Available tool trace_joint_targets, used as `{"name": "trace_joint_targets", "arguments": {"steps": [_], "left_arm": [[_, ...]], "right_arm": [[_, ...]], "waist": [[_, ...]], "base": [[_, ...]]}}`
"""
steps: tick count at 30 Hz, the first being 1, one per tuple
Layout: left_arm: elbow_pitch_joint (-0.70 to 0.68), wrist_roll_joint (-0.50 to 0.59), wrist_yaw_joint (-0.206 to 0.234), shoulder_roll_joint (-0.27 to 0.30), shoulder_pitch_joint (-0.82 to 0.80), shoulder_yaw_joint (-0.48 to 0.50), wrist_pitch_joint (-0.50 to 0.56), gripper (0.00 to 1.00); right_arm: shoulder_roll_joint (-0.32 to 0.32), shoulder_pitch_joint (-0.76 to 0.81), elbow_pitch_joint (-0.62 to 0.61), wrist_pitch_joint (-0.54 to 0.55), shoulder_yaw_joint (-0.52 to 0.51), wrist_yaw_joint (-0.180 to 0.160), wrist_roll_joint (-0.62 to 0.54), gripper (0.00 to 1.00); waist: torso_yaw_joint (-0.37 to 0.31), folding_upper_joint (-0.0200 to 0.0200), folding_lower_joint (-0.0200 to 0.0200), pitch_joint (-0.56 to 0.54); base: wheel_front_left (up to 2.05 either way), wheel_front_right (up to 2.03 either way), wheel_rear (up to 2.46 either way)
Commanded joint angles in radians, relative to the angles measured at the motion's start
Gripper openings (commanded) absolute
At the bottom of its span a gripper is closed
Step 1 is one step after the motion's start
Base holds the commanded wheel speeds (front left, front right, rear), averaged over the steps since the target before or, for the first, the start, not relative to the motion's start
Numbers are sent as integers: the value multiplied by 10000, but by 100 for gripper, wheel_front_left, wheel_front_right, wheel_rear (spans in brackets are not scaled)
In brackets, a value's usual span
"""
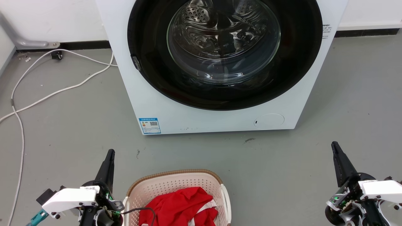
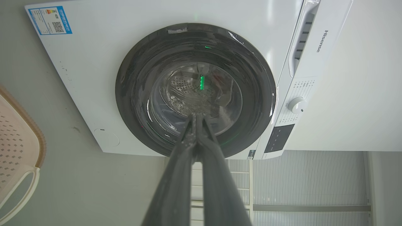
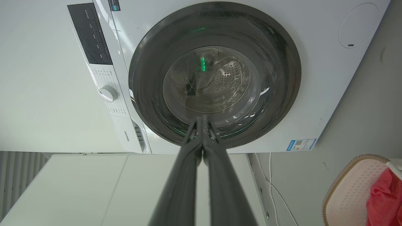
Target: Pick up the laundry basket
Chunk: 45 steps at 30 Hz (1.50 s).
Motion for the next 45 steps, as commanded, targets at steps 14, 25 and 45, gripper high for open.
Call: {"name": "trace_joint_targets", "arguments": {"steps": [14,25,45], "left_arm": [[-35,-18,-41,31,-81,25,22,0],[147,12,11,-32,144,-51,-60,100],[-580,2805,177,-15,206,68,-1019,100]], "right_arm": [[6,-99,-37,16,-6,-3,43,0],[11,147,179,-56,36,0,-38,100],[6,349,-843,-1016,304,0,-3800,100]], "waist": [[0,0,0,0],[0,0,0,4],[14,0,0,29]], "base": [[0,0,0],[0,0,0],[0,0,0]]}}
